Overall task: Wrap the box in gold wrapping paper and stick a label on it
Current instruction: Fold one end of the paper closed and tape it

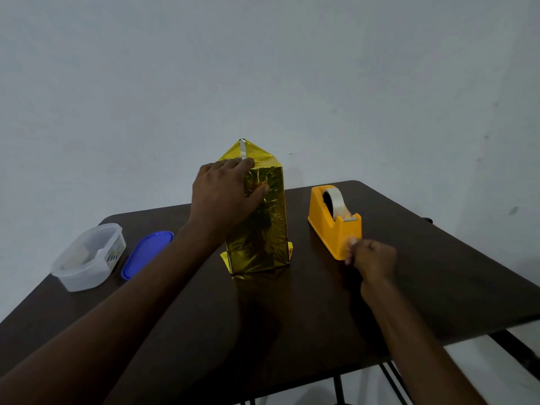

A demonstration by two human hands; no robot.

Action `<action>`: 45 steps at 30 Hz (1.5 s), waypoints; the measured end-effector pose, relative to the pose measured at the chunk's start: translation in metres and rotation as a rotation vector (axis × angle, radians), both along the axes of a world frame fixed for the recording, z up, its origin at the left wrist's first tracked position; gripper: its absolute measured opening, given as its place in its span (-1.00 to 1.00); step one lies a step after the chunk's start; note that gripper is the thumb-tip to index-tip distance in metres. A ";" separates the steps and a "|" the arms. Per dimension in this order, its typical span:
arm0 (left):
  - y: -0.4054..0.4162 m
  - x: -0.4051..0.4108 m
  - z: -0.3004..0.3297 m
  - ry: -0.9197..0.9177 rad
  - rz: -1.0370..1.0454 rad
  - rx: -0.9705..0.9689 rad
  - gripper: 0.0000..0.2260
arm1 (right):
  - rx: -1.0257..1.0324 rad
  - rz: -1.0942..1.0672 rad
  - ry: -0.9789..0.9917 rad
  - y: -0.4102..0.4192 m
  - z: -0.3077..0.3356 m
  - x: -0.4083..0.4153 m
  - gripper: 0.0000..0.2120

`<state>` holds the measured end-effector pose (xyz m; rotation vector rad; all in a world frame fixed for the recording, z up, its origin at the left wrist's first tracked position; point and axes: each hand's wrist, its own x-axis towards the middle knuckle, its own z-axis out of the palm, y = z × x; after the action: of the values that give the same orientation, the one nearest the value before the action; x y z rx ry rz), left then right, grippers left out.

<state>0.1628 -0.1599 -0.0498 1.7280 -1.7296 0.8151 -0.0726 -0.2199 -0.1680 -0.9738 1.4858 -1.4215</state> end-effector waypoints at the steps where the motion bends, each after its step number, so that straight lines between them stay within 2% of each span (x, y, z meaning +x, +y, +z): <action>1: 0.000 0.000 0.000 0.001 0.001 0.001 -0.44 | 0.018 -0.003 -0.021 0.004 -0.002 0.001 -0.86; 7: -0.001 -0.001 -0.002 -0.004 0.006 -0.004 -0.45 | -0.101 0.146 -0.030 0.018 0.021 0.000 -0.84; 14: 0.000 -0.002 -0.001 -0.014 0.026 0.001 -0.47 | -0.376 0.555 0.018 0.016 0.130 0.019 -0.80; 18: 0.001 -0.003 0.000 -0.022 0.038 0.003 -0.48 | -0.390 0.713 0.159 0.002 0.182 0.048 -0.81; 23: -0.001 -0.002 -0.002 -0.018 0.041 -0.015 -0.49 | -0.287 0.752 0.477 -0.022 0.208 0.082 -0.73; 28: -0.003 -0.001 -0.004 -0.011 0.030 -0.024 -0.49 | -0.226 0.803 0.602 -0.034 0.214 0.096 -0.72; 33: -0.005 0.002 -0.006 -0.013 0.031 -0.029 -0.48 | -0.252 0.772 0.728 -0.047 0.206 0.111 -0.67; 39: -0.003 0.002 -0.005 -0.019 0.033 -0.034 -0.49 | -0.358 0.645 1.050 -0.053 0.203 0.115 -0.52; 42: -0.001 0.002 -0.004 -0.029 0.031 -0.026 -0.49 | -0.357 0.628 1.076 -0.058 0.199 0.111 -0.47; 45: -0.001 0.001 -0.003 -0.033 0.036 -0.020 -0.48 | -0.372 0.586 1.010 -0.061 0.188 0.104 -0.51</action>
<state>0.1637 -0.1611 -0.0526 1.7463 -1.7105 0.8780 0.0319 -0.2807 0.0195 -2.3636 1.3730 -0.7688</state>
